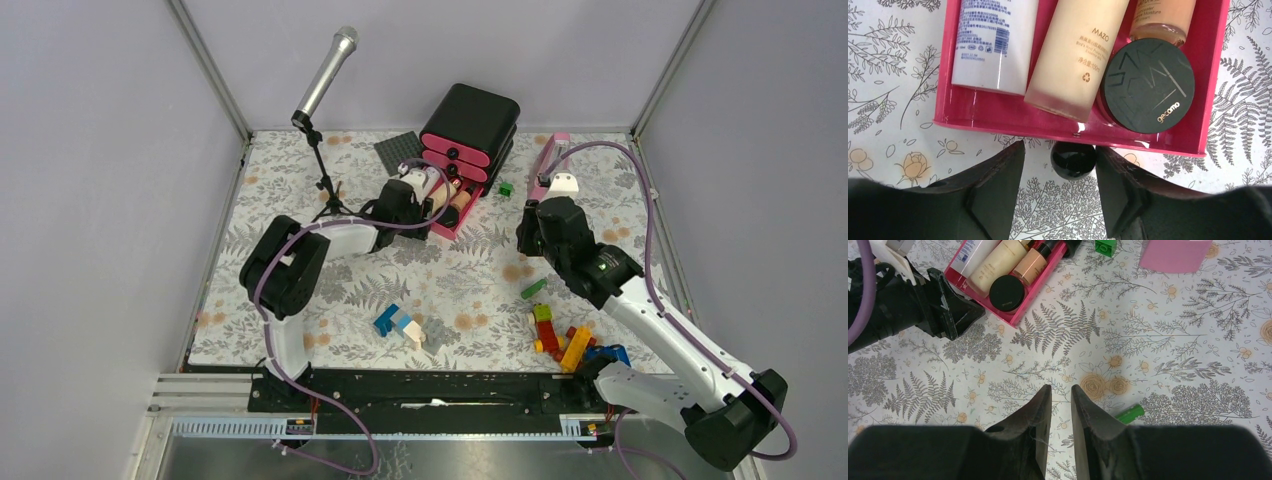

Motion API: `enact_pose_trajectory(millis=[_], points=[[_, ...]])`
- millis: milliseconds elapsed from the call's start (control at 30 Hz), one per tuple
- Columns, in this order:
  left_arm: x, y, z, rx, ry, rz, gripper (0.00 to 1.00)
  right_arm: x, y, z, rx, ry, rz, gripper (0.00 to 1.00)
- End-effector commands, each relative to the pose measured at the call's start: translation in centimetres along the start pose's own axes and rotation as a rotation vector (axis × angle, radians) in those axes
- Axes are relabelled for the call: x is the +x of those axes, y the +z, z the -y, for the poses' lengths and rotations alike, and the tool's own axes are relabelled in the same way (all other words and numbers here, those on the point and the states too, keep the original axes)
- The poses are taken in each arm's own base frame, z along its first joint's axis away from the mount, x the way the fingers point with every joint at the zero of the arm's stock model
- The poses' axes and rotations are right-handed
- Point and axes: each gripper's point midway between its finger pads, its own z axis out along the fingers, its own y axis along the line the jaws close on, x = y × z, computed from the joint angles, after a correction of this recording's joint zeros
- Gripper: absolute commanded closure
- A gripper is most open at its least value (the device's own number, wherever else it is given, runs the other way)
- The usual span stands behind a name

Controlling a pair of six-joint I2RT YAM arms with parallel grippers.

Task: Organize the makeup
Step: Close the drawer in the storage box.

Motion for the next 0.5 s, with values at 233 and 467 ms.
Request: enact_pose_trajectory(millis=[233,467], points=[[-3.3,2.1,-0.5,-0.036,0.029,0.102,0.55,-1.1,-0.6,0.2,0.001,0.003,0.037,0.72],[-3.1,2.5,-0.2,-0.016,0.025,0.105,0.77,-1.1,-0.3,0.4,0.019,-0.005,0.036,0.72]])
